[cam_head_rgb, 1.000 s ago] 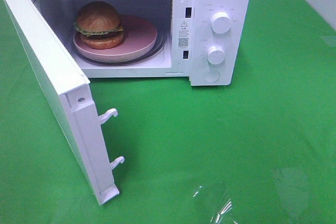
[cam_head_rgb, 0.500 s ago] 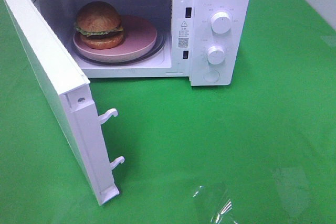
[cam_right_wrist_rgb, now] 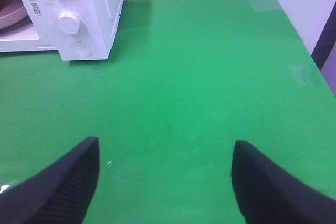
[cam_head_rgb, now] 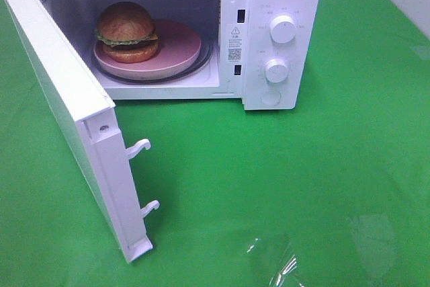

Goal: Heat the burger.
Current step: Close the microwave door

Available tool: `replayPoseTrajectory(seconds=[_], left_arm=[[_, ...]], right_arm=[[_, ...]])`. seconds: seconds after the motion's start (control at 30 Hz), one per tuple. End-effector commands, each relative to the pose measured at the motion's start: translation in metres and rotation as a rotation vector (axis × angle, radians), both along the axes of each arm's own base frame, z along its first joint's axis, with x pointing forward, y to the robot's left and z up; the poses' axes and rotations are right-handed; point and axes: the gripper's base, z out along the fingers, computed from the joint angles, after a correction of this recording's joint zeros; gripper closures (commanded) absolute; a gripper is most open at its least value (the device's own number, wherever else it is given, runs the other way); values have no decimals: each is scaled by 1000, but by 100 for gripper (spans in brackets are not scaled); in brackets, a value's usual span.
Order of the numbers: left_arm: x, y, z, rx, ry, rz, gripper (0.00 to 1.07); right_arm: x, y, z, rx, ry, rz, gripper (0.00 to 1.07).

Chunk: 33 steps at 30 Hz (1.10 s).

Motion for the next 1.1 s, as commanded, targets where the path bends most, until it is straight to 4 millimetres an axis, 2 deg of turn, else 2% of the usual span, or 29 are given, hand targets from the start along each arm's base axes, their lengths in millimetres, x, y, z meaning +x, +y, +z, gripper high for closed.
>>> replayPoseTrajectory(seconds=[0.03,0.07,0.13,0.17,0.2,0.3,0.37,0.4,0.43,0.47,0.5,0.67,0.8,1.1], left_arm=[[8,2,9,20,-37,17,32],[8,2,9,20,-37,17,32],[23,3,13,22,-28,23,45],[23,3,13,22,-28,23,45],[32,3,16,21,-24,25,54],[37,3,17,20,-25,26,59],[54,3,20,18,-20,30,85],[54,3,20,18,-20,30,85],[62,4,21,18,-7,32,93],[62,4,21,18,-7,32,93],[66,4,21,17,-8,33,107],[90,5,17,13,-79,46,107],[101,5,11,11,-122,53,107],[129,7,-19,11,-173,74,107]], right_arm=[[-4,0,0,-7,-33,-3,38],[-4,0,0,-7,-33,-3,38],[-4,0,0,-7,-33,-3,38],[-4,0,0,-7,-33,-3,38],[-4,0,0,-7,-33,-3,38],[-4,0,0,-7,-33,-3,38],[-4,0,0,-8,-33,-2,38],[-4,0,0,-8,-33,-2,38],[-4,0,0,-8,-33,-2,38],[-4,0,0,-8,-33,-2,38],[-4,0,0,-8,-33,-2,38],[-4,0,0,-8,-33,-2,38],[-4,0,0,-8,-33,-2,38],[-4,0,0,-8,-33,-2,38]])
